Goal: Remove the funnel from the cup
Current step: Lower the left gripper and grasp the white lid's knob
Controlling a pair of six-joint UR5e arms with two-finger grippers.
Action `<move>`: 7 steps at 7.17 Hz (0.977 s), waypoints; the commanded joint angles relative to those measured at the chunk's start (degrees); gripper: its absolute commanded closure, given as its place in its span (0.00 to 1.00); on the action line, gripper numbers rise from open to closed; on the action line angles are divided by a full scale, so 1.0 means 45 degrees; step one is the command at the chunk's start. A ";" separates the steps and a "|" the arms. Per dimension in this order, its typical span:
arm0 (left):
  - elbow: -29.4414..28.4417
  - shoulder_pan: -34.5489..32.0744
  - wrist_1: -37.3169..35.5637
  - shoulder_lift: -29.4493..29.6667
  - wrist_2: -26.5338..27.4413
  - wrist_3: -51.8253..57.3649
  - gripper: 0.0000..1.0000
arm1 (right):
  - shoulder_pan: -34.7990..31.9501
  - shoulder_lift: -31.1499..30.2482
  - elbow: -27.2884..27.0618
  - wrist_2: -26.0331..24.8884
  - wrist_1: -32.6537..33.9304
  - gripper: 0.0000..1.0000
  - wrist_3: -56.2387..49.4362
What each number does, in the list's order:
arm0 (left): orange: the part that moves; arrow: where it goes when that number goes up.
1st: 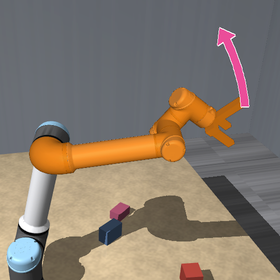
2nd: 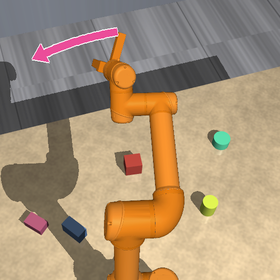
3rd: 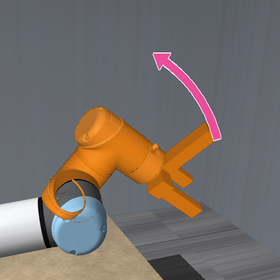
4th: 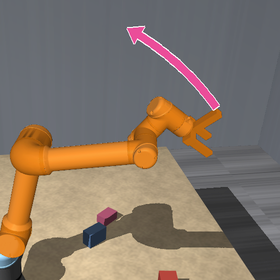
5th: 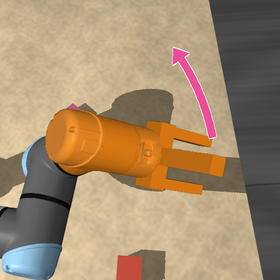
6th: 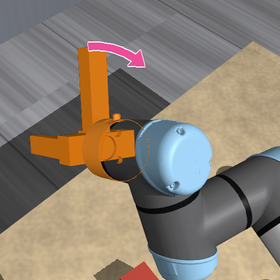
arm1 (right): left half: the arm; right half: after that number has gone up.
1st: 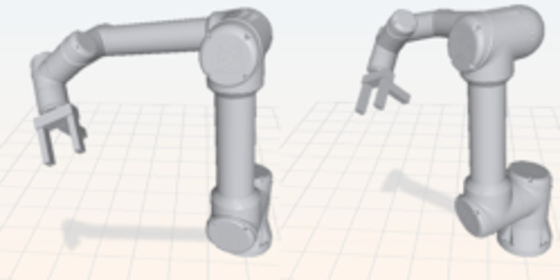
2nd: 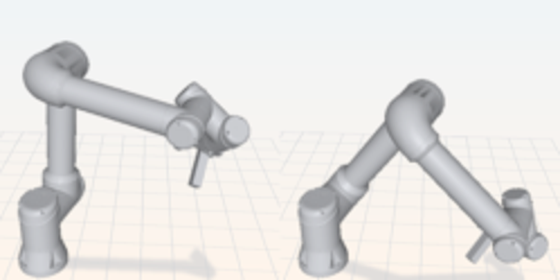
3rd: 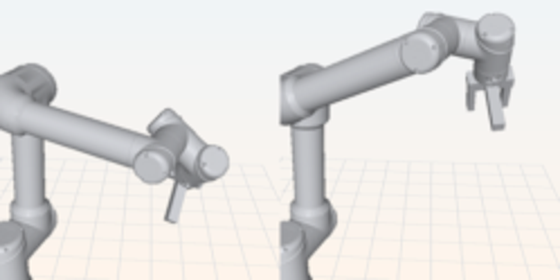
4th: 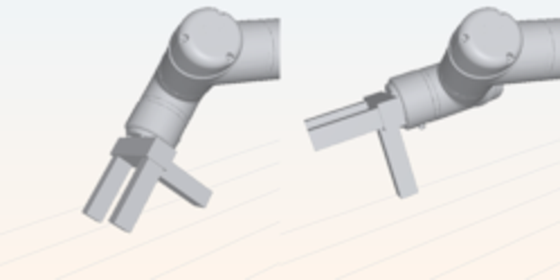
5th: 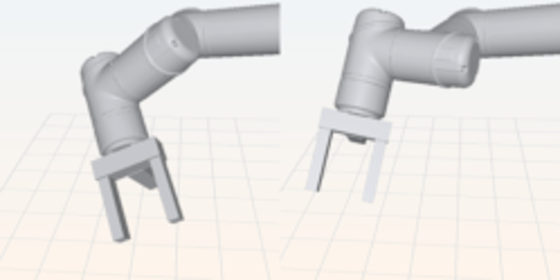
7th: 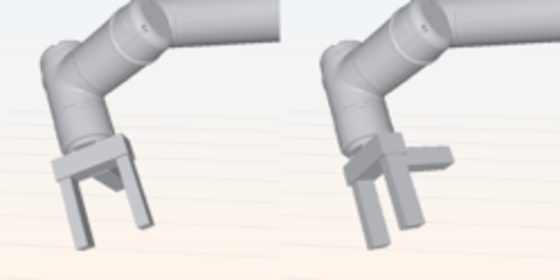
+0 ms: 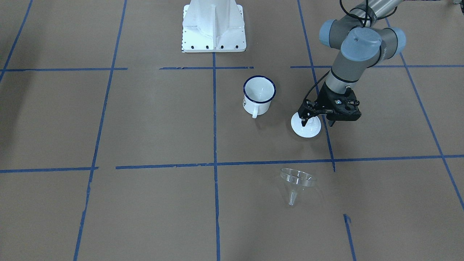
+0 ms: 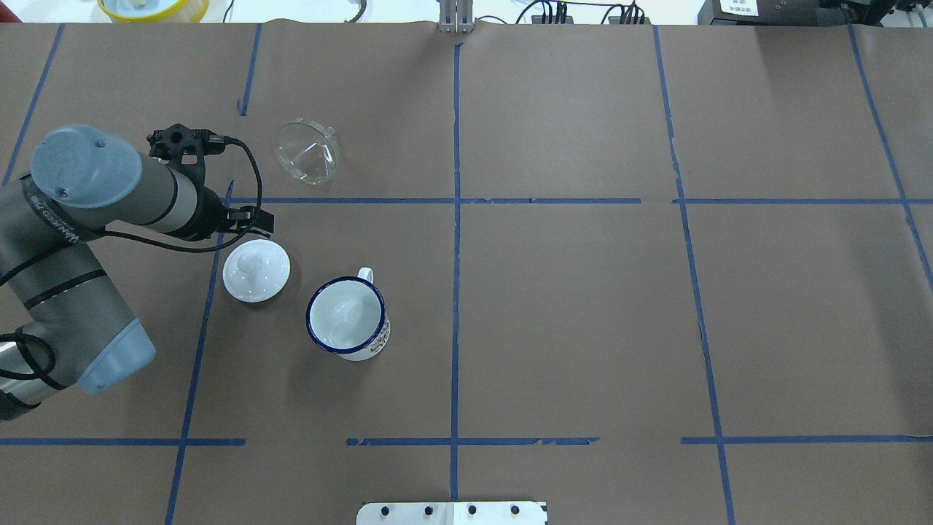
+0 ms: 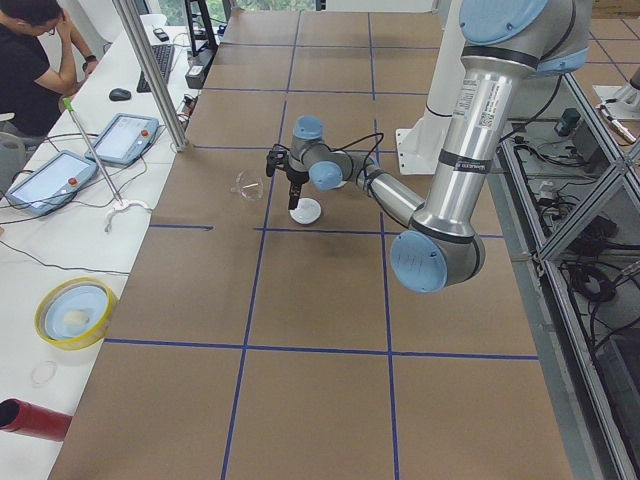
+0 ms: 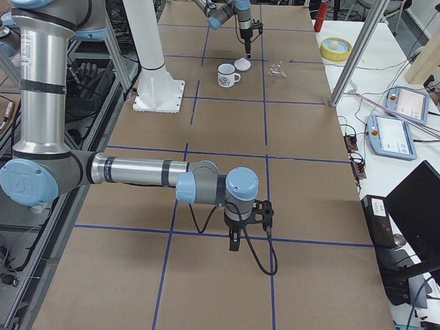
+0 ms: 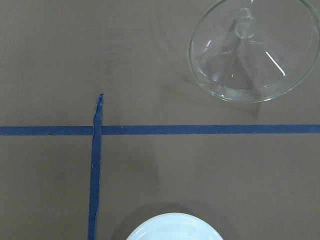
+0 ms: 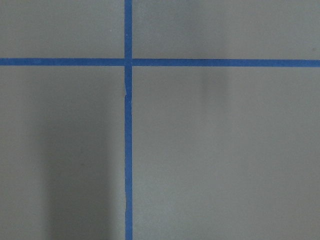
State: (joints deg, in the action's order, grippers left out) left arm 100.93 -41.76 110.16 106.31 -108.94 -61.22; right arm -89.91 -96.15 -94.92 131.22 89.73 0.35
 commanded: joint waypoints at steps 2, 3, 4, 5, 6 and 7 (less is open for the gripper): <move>-0.0065 0.0625 0.0013 -0.0011 0.0028 -0.0106 0.07 | 0.0000 0.0000 0.0000 0.0000 0.0000 0.00 0.0000; -0.0065 0.0667 0.0013 0.0008 0.0028 -0.0300 0.15 | 0.0000 0.0000 0.0000 0.0000 0.0000 0.00 0.0000; -0.0084 0.0667 0.0013 0.0009 0.0048 -0.0302 0.26 | 0.0000 0.0000 0.0000 0.0000 0.0000 0.00 0.0000; -0.0201 0.0667 0.0013 0.0009 0.0067 -0.0302 0.38 | 0.0000 0.0000 0.0000 0.0000 0.0000 0.00 0.0000; -0.0202 0.0667 0.0013 -0.0011 0.0087 -0.0302 0.49 | 0.0000 0.0000 0.0000 0.0000 0.0000 0.00 0.0000; -0.0221 0.0667 0.0013 -0.0050 0.0106 -0.0263 0.59 | 0.0000 0.0000 0.0000 0.0000 0.0000 0.00 0.0000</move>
State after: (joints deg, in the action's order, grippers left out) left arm 100.06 -38.77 110.21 106.24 -108.56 -62.52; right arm -89.91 -96.15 -94.92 131.22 89.74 0.35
